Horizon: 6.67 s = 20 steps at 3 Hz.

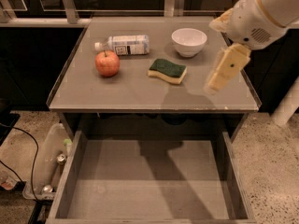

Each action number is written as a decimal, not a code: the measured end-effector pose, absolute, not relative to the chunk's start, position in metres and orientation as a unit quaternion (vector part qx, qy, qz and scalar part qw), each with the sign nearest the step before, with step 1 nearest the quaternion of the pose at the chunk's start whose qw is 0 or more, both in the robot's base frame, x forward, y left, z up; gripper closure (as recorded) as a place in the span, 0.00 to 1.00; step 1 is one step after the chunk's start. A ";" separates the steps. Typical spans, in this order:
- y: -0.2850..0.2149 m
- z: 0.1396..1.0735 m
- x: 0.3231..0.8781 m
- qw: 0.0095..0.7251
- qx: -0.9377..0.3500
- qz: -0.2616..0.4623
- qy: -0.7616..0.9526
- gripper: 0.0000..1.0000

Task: Place sponge into top drawer

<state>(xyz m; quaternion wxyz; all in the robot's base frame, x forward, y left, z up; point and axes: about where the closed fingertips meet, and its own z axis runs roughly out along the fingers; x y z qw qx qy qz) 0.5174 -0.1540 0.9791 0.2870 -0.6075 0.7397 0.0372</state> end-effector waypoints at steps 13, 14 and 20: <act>-0.096 0.820 0.664 0.319 -0.502 0.176 0.784 0.58; -0.096 0.820 0.664 0.319 -0.502 0.176 0.784 0.81; -0.159 0.866 0.530 0.381 -0.492 0.156 0.767 1.00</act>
Offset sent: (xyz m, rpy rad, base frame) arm 0.0264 0.0150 -0.0177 0.1498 0.0190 0.0022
